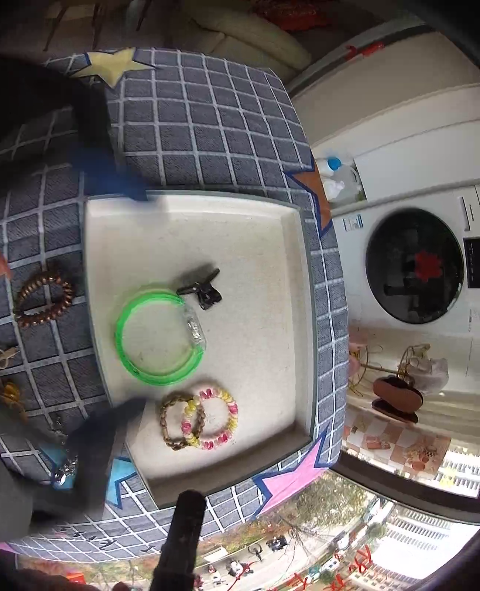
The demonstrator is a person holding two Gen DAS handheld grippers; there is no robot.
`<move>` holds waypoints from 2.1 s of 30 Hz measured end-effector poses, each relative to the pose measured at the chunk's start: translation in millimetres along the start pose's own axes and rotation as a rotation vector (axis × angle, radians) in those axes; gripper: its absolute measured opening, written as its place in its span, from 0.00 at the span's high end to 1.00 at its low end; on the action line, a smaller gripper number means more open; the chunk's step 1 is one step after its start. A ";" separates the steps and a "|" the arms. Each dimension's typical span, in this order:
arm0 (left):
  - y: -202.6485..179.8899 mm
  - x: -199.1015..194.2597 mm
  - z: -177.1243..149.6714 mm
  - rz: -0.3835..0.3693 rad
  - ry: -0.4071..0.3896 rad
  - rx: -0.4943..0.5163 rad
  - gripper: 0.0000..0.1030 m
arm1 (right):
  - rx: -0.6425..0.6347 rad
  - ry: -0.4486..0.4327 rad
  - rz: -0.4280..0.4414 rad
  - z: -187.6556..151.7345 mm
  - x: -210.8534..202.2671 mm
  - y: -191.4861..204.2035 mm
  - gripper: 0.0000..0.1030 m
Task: Organize jewelry
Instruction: 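Lower the beaded bracelet into the tray with the right tool while the left tool drops the clip there, then withdraw both open tools from the tray, then grasp the brown coil hair tie with the left tool while the right tool grasps the silver star clip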
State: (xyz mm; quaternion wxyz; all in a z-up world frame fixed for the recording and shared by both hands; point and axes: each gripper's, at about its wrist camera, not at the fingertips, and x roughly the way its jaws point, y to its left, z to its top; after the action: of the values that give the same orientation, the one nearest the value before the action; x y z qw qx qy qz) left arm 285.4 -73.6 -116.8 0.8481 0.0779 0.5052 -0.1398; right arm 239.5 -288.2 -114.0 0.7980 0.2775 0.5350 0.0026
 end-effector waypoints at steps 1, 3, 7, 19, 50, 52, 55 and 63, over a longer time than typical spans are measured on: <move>-0.4 -1.4 -1.8 0.002 -0.004 0.001 0.00 | 0.005 0.002 0.001 -4.0 -2.4 -0.7 0.54; -1.1 -3.5 -5.9 -0.013 -0.005 -0.003 0.00 | 0.006 0.005 -0.003 -12.4 -7.4 -1.2 0.53; -6.1 -13.1 -19.6 0.016 -0.024 0.029 0.00 | -0.012 0.005 -0.017 -31.1 -18.9 -1.2 0.42; 9.5 -21.6 -79.8 0.021 0.078 -0.014 0.00 | -0.053 0.040 -0.045 -85.7 -39.3 -6.7 0.19; 58.6 -17.1 -148.6 0.013 0.260 -0.197 0.00 | -0.091 0.196 -0.182 -131.1 -19.9 -27.0 0.00; 61.1 -14.6 -144.8 0.006 0.258 -0.211 0.00 | -0.110 0.197 -0.203 -131.3 -17.8 -25.6 0.00; 64.7 -10.0 -140.5 0.002 0.258 -0.231 0.00 | -0.139 0.203 -0.228 -131.6 -11.9 -23.5 0.00; 74.8 3.2 -131.1 0.011 0.252 -0.265 0.00 | -0.169 0.206 -0.252 -127.3 0.0 -24.6 0.00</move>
State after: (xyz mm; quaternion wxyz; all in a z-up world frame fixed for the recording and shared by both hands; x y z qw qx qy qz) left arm 201.0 32.7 -182.8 0.7818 -0.0147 0.6208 -0.0564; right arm 123.5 -253.1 -159.8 0.7535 0.1388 0.6421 -0.0240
